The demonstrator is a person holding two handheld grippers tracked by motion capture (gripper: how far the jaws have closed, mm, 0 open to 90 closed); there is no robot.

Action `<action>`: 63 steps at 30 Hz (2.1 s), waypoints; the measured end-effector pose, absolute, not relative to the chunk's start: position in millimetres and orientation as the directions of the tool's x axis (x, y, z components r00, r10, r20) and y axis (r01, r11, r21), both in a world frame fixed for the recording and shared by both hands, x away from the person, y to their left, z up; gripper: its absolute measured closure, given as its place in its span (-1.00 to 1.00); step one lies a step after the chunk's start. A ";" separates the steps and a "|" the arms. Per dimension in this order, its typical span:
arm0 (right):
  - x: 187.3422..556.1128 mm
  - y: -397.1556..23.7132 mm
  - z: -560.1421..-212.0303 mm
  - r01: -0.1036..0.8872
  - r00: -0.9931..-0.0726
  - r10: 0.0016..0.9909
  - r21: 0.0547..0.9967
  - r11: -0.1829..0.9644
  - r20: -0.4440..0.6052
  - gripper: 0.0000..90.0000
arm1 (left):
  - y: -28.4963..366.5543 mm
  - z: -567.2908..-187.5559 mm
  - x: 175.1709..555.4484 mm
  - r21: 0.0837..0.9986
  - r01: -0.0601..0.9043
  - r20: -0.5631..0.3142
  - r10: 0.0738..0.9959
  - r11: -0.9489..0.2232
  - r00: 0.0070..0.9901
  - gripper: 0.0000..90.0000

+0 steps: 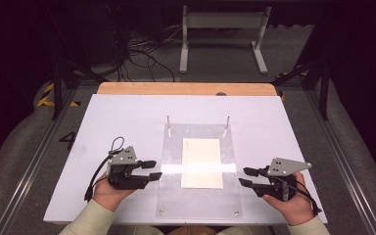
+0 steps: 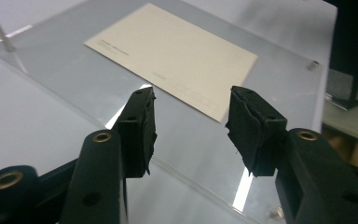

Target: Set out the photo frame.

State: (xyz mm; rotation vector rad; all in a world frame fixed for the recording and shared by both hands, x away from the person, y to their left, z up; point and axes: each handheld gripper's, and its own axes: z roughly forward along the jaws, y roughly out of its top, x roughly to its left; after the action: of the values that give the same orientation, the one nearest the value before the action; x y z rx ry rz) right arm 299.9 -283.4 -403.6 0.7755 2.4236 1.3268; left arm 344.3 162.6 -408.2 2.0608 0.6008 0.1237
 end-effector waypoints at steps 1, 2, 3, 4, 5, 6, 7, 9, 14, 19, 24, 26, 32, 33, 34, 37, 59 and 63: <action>302.3 -281.9 -402.7 0.332 -0.815 0.579 0.838 0.433 0.024 0.29 | 162.9 -408.1 347.4 0.834 0.366 -0.145 0.476 -0.413 0.867 0.13; 304.8 -280.6 -402.0 0.339 -0.811 0.585 0.838 0.428 0.029 0.29 | 163.3 -407.9 349.8 0.838 0.363 -0.138 0.486 -0.407 0.863 0.12; 306.7 -279.5 -401.4 0.343 -0.807 0.589 0.839 0.421 0.034 0.29 | 163.3 -407.9 353.3 0.845 0.366 -0.137 0.504 -0.389 0.853 0.11; 310.0 -278.1 -400.5 0.349 -0.802 0.596 0.842 0.412 0.041 0.30 | 163.4 -408.0 356.0 0.849 0.368 -0.139 0.512 -0.378 0.848 0.10; 312.7 -277.2 -399.7 0.353 -0.796 0.604 0.844 0.405 0.043 0.32 | 163.1 -408.5 357.9 0.851 0.376 -0.146 0.522 -0.366 0.840 0.09; 315.4 -276.2 -399.0 0.355 -0.790 0.612 0.846 0.398 0.043 0.37 | 162.8 -409.0 359.5 0.849 0.388 -0.157 0.530 -0.358 0.833 0.07; 318.2 -275.3 -398.5 0.353 -0.787 0.616 0.847 0.398 0.039 0.42 | 163.0 -409.6 360.9 0.850 0.389 -0.155 0.537 -0.355 0.829 0.06; 324.2 -273.3 -397.5 0.352 -0.778 0.628 0.844 0.405 0.024 0.46 | 163.4 -411.8 361.4 0.849 0.397 -0.159 0.548 -0.348 0.821 0.02; 340.6 -265.9 -391.4 0.308 -0.766 0.642 0.857 0.414 -0.036 0.51 | 166.0 -416.4 360.8 0.844 0.409 -0.157 0.571 -0.345 0.806 -0.02; 364.0 -255.1 -383.3 0.317 -0.747 0.662 0.847 0.427 -0.054 0.52 | 170.3 -421.0 358.9 0.835 0.422 -0.148 0.597 -0.351 0.789 -0.10; 389.4 -251.4 -380.0 0.351 -0.717 0.696 0.838 0.418 -0.046 0.51 | 172.9 -423.2 354.4 0.824 0.435 -0.157 0.591 -0.364 0.792 -0.05; 401.2 -251.7 -379.8 0.368 -0.696 0.717 0.839 0.400 -0.037 0.50 | 172.1 -423.9 350.5 0.821 0.423 -0.133 0.591 -0.384 0.795 -0.06; 425.1 -249.2 -384.6 0.390 -0.656 0.754 0.842 0.373 -0.030 0.48 | 169.4 -425.7 348.2 0.819 0.413 -0.118 0.588 -0.399 0.800 -0.10; 428.6 -249.5 -387.0 0.392 -0.644 0.765 0.847 0.359 -0.026 0.49 | 168.8 -426.3 347.8 0.817 0.418 -0.121 0.589 -0.398 0.799 -0.10; 433.2 -250.4 -390.3 0.402 -0.629 0.777 0.845 0.353 -0.025 0.49 | 168.6 -426.6 347.7 0.815 0.420 -0.124 0.588 -0.400 0.799 -0.10; 445.3 -253.1 -400.6 0.430 -0.595 0.804 0.841 0.329 -0.010 0.49 | 168.2 -427.9 347.9 0.816 0.421 -0.128 0.586 -0.396 0.800 -0.10; 490.8 -240.1 -425.4 0.471 -0.498 0.866 0.829 0.301 -0.031 0.89 | 167.4 -431.7 347.4 0.812 0.425 -0.131 0.585 -0.400 0.800 -0.12; 490.6 -241.3 -427.0 0.479 -0.483 0.876 0.835 0.272 -0.008 0.90 | 167.1 -431.7 346.9 0.812 0.420 -0.124 0.582 -0.405 0.803 -0.12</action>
State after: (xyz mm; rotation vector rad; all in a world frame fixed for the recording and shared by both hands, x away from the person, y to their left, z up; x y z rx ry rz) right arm 490.6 -241.3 -427.0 1.2184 2.0732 1.1093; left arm 346.9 167.1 -431.7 2.0563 0.7414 0.2205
